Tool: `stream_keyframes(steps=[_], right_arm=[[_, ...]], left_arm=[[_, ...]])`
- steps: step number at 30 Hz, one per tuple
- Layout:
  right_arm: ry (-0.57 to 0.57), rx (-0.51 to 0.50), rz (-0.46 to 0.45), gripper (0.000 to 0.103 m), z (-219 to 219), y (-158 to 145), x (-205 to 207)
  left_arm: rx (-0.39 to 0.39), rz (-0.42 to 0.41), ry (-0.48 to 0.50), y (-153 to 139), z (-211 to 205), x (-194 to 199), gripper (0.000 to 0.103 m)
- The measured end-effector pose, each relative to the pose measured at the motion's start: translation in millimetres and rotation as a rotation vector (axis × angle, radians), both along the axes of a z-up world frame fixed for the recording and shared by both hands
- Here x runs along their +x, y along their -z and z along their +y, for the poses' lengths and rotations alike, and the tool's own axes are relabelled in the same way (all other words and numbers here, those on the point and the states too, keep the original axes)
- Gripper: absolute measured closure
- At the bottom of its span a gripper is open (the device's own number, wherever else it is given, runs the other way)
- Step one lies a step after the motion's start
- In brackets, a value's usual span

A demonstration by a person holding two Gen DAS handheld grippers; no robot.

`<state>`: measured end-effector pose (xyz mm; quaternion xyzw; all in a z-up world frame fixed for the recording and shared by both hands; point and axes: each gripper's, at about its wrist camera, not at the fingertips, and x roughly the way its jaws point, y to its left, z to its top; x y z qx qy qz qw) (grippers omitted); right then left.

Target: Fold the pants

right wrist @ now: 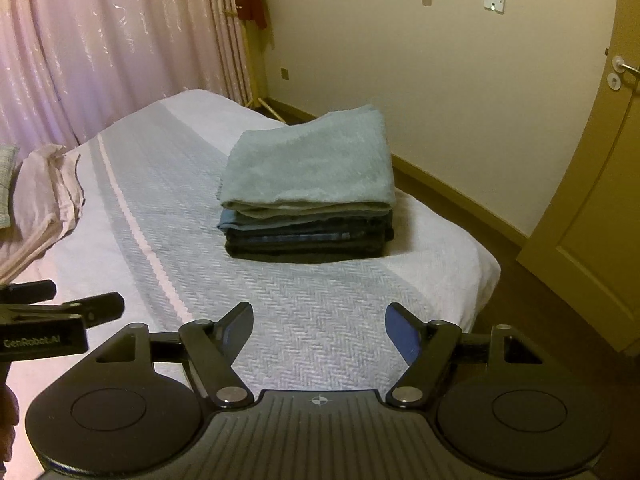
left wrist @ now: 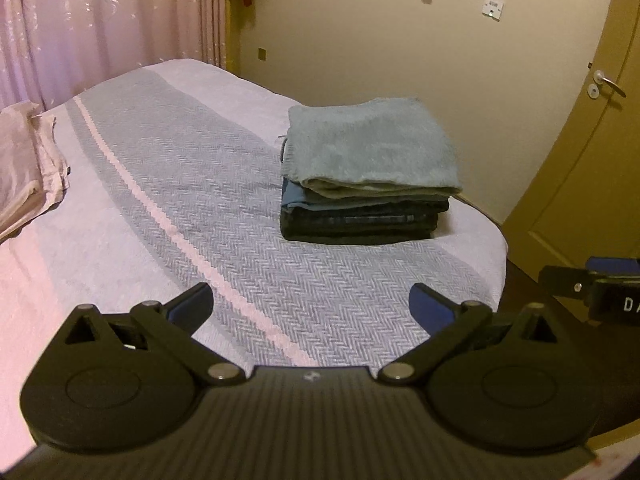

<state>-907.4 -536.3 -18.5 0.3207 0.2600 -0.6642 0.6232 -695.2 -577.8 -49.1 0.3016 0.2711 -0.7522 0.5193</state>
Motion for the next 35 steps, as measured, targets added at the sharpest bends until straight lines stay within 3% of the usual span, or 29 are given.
stream_keyframes(steps=[15,35], right_arm=[[-0.012,0.001,0.055,0.033,-2.2,-7.2,-8.7],[-0.01,0.012,0.049,0.033,-4.7,-7.2,-17.1]], left_arm=[[0.012,0.008,-0.025,-3.2,5.1,-16.3,0.001],[-0.022,0.013,-0.018,-4.1,7.0,-32.6,0.0]])
